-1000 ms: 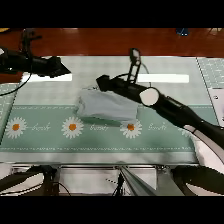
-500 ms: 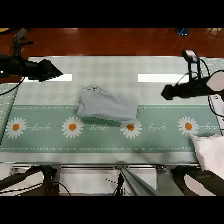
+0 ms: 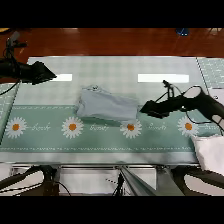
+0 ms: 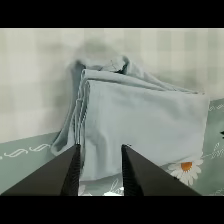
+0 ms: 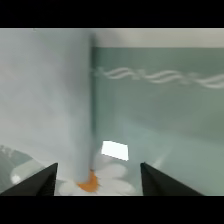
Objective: Fold the shirts.
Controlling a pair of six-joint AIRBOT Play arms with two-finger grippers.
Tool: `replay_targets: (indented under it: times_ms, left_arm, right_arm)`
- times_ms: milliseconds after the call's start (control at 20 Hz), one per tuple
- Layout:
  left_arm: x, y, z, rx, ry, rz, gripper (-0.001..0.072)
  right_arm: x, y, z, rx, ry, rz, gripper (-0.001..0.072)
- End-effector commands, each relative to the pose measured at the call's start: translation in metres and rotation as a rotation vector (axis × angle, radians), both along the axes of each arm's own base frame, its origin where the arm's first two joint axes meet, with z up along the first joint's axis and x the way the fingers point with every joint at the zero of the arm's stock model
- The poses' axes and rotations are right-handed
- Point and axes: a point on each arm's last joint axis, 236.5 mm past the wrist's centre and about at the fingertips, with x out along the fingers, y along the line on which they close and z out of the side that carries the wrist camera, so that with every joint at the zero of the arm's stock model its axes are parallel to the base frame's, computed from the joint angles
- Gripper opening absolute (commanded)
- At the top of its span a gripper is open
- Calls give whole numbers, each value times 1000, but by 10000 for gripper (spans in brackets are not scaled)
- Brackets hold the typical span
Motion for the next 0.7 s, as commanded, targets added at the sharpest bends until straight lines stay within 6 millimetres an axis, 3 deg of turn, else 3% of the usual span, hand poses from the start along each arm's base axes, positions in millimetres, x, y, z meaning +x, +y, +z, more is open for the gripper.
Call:
replay_targets:
  times_ms: [0,100,150,250,350,500,650]
  left_arm:
    - [-7,0,-2,1,27,-17,330]
    - [-9,-1,-3,-1,33,-22,330]
    - [-9,-1,-3,-1,32,-21,329]
    - [-9,-1,-3,-1,33,-22,329]
    - [-9,-1,-3,-1,34,-23,329]
    - [-9,0,-4,6,33,-22,329]
    - [-9,6,-8,34,36,-18,329]
  right_arm:
    - [1,53,-18,68,4,-15,595]
    - [10,69,-20,77,-28,-51,542]
    - [16,72,-19,75,-52,-73,421]
    - [30,69,-19,68,-81,-133,324]
    - [36,64,-18,64,-91,-159,22]
    - [36,53,7,87,-136,-120,22]
    - [41,4,61,58,-237,-115,22]
